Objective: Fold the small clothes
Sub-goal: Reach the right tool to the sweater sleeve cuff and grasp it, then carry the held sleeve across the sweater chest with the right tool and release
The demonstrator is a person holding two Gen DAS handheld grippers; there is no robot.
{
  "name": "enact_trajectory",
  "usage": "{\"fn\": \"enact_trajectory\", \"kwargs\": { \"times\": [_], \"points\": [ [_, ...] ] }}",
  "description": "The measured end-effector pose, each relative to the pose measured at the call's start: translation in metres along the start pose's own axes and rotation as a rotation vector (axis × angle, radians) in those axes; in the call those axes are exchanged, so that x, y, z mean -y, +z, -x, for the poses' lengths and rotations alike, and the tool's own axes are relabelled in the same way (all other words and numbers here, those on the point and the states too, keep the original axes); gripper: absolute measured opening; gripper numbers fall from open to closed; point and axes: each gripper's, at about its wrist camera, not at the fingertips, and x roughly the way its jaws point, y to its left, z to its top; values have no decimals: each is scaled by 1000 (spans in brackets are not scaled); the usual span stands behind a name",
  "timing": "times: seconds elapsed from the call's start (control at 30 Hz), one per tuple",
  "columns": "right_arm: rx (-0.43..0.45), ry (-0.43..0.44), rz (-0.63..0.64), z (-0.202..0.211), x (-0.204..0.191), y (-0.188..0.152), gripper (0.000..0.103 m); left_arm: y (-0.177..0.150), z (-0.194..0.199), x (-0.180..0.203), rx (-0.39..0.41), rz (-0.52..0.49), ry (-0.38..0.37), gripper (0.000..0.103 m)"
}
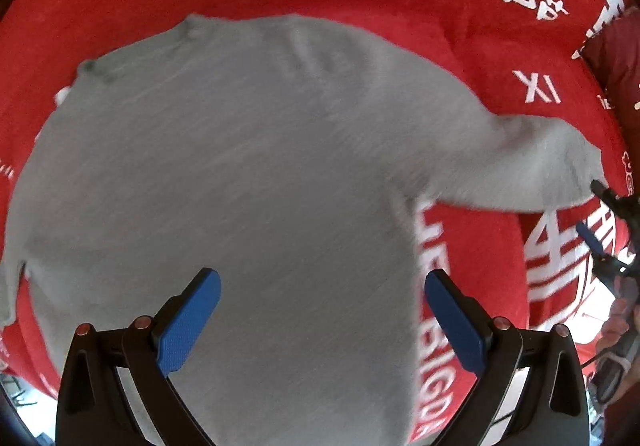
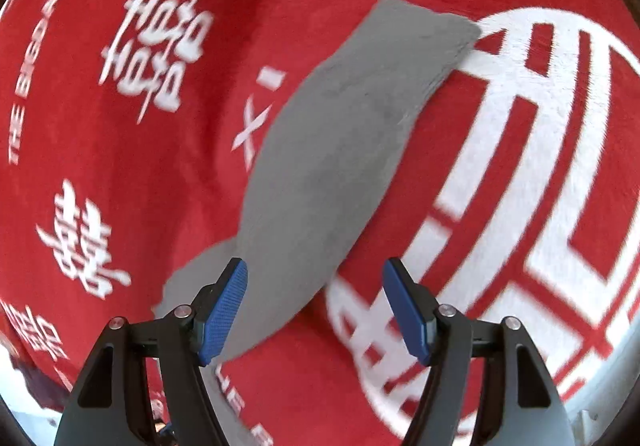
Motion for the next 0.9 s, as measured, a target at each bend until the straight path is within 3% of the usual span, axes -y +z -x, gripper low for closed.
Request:
{"fn": "enact_trajectory", "kwargs": {
  "times": [0.07, 0.27, 0.33, 0.37, 0.4, 0.57, 0.73, 0.9],
  "points": [
    [29, 66, -19, -2, 4, 9, 74, 11, -8, 16, 1, -8, -2, 102],
    [47, 127, -34, -21, -8, 28, 74, 39, -13, 39, 39, -21, -14, 102],
    [35, 144, -83, -21, -6, 30, 55, 48, -11, 41, 65, -30, 16, 102],
    [3, 158, -128, -25, -2, 32, 17, 53, -9, 42, 89, -37, 54, 102],
    [-17, 182, -159, -26, 2, 33, 8, 57, -8, 42, 112, -42, 82, 102],
    [-21, 355, -125, -8, -16, 35, 8, 69, -24, 38, 121, -47, 97, 102],
    [-45, 478, -30, 8, -60, 27, 8, 63, -54, 59, 104, -143, 126, 102],
    [-76, 574, 49, 12, -114, 6, 8, 61, -59, 54, 98, -138, 66, 102]
  ]
}}
